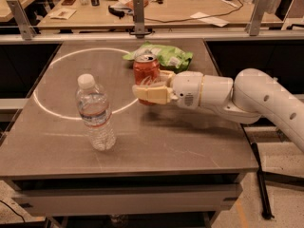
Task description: Place coke can upright
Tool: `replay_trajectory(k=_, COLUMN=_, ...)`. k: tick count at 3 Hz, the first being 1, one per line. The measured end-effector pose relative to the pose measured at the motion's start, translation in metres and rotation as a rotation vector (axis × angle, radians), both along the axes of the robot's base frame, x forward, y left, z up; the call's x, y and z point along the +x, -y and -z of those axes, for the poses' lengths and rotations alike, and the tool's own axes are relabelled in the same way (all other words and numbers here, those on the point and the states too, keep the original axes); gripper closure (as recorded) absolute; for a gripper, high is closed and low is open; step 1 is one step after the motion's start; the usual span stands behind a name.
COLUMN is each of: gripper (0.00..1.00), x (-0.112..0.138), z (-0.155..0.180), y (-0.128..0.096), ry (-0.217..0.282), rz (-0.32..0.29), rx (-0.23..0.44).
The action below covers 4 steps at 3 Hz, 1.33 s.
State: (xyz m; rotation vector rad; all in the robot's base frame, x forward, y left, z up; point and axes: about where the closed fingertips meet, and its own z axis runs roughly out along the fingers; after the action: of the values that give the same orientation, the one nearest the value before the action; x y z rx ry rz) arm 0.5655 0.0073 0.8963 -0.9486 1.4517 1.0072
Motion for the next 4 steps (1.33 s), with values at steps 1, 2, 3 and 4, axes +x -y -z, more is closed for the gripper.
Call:
replay_trajectory(k=1, gripper=1.00, x=-0.005, z=0.011, y=0.002, ry=0.031, rz=-0.015, rx=0.000)
replay_trajectory(k=2, gripper=1.00, x=-0.010, z=0.020, y=0.004, ry=0.030, rz=-0.036, rx=-0.011)
replay_trajectory(k=3, gripper=1.00, x=-0.014, z=0.024, y=0.005, ry=0.031, rz=-0.055, rx=-0.022)
replay_trajectory(k=4, gripper=0.82, x=-0.018, z=0.029, y=0.005, ry=0.032, rz=-0.062, rx=-0.024)
